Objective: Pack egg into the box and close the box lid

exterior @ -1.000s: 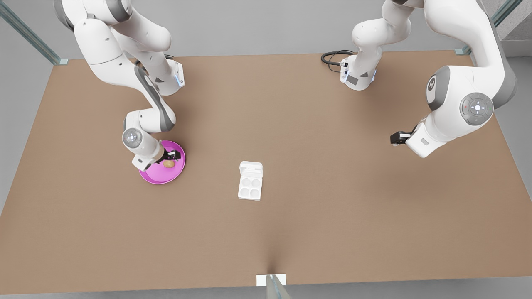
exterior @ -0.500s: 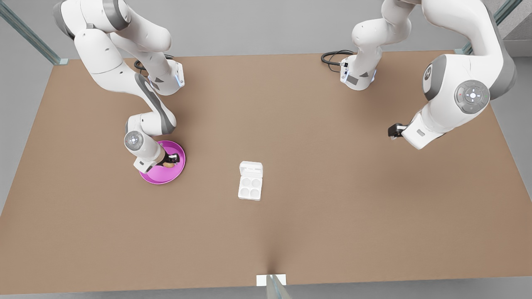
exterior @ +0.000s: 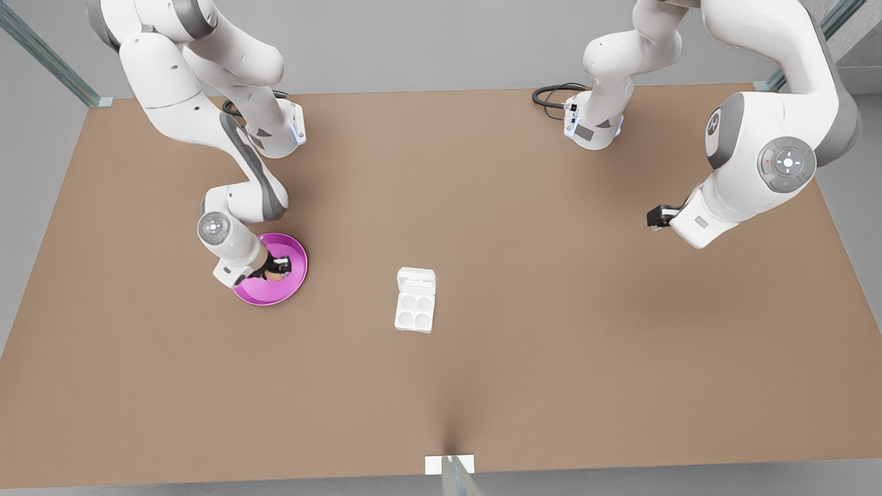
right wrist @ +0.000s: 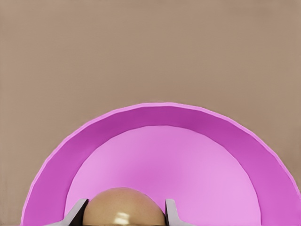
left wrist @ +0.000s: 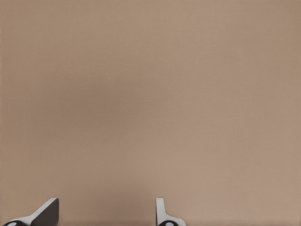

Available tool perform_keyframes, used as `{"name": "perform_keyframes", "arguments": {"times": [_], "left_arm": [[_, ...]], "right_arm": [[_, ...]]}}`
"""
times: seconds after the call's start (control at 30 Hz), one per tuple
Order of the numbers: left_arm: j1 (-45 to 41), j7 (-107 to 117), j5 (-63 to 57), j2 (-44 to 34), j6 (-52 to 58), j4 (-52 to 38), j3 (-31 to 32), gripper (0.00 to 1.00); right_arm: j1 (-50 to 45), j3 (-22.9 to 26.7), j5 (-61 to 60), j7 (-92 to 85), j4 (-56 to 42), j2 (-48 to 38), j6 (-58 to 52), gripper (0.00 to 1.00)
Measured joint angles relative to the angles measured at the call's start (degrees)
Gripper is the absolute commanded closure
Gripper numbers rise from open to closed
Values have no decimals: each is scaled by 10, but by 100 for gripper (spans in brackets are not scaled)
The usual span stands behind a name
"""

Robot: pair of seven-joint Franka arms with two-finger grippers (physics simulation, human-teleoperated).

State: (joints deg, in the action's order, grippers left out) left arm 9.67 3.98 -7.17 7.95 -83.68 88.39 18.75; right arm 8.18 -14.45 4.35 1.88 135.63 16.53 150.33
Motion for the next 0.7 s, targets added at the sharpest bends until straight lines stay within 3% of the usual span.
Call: {"name": "perform_keyframes", "arguments": {"times": [0.2,0.37,0.7], "left_arm": [[0,0,0,0,2,0,0,0],[1,0,0,0,2,0,0,0],[1,0,0,0,2,0,-1,0]], "right_arm": [[-4,0,-1,-6,-23,-5,-37,50],[-22,4,-2,-8,-130,22,-92,50],[-160,45,-17,34,-285,97,-217,50]]}}
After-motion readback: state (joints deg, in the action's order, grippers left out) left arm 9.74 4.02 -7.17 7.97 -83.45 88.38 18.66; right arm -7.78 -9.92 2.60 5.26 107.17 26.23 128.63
